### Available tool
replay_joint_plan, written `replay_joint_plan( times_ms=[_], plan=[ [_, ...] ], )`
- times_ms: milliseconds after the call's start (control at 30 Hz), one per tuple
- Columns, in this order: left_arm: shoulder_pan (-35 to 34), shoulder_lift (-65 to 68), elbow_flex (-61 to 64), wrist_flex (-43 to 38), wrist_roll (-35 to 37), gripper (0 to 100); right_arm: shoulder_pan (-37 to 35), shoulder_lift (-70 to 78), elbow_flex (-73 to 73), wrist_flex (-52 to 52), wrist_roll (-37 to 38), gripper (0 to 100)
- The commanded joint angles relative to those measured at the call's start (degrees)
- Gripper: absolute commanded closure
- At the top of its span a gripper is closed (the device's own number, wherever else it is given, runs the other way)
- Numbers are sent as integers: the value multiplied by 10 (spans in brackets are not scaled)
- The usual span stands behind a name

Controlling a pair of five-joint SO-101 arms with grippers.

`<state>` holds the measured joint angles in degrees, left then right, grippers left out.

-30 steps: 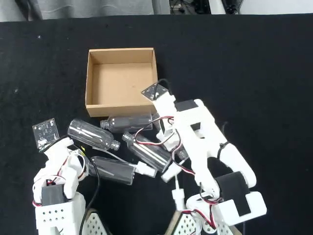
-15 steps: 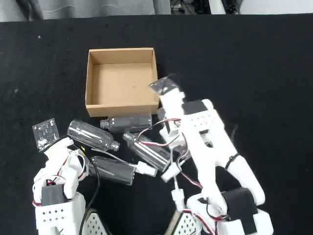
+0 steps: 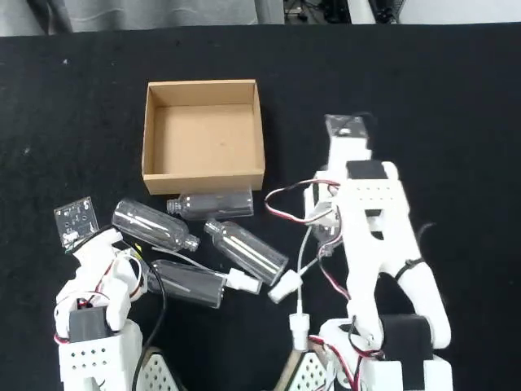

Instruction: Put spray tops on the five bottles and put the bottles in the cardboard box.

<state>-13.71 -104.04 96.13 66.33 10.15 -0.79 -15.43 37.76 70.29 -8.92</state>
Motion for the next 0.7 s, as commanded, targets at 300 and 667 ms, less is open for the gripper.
replay_joint_plan(
  times_ms=[300, 667],
  plan=[
    [-4, -3, 13, -1, -1, 877, 120, -35, -48, 4, -86, 861],
    [-4, -3, 13, -1, -1, 877, 236, -35, -76, -1, -196, 861]
  ],
)
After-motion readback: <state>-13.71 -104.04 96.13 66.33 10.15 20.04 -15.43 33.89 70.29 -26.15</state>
